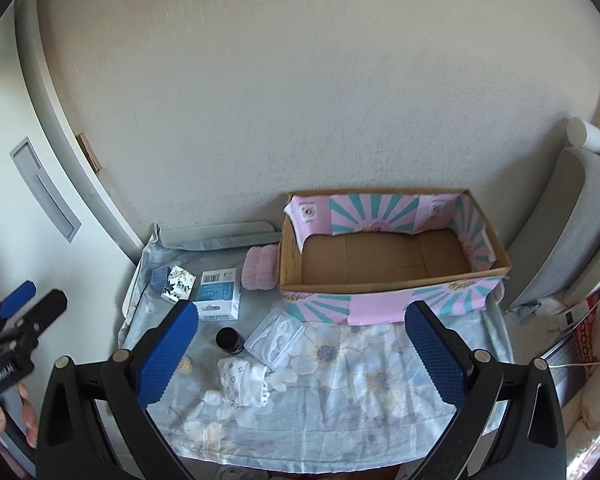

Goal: Organize objects
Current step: 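Grasp the tan round lid with the left gripper while the right gripper grasps the clear flosser box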

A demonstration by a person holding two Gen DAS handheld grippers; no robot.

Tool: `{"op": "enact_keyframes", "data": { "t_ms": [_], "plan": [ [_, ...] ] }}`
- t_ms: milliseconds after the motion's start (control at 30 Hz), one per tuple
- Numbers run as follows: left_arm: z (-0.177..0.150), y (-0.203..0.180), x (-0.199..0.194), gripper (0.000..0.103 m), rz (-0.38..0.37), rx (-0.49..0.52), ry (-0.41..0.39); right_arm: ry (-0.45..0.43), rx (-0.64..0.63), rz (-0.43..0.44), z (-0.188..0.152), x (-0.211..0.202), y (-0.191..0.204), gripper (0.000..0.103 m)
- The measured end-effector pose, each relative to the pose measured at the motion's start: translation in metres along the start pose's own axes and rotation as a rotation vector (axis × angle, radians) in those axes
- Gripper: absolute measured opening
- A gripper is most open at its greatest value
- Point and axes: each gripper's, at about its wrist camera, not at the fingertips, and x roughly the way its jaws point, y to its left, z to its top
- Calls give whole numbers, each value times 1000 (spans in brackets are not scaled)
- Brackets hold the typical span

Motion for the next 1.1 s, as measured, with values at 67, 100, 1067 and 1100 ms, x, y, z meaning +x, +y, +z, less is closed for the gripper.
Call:
{"op": "enact_keyframes", "data": {
  "t_ms": [67, 100, 1067, 1100],
  "plan": [
    [-10, 4, 13, 103, -8, 8, 25, 24, 12, 2, -1, 13, 4, 103],
    [-15, 6, 19, 103, -13, 13, 35, 39, 24, 2, -2, 21, 6, 103],
    [-140, 3, 154, 61, -183, 194, 175, 228, 276, -116, -56, 206, 25, 86],
    [-141, 3, 155, 60, -185, 195, 176, 229, 279, -120, -56, 208, 26, 83]
  ]
}}
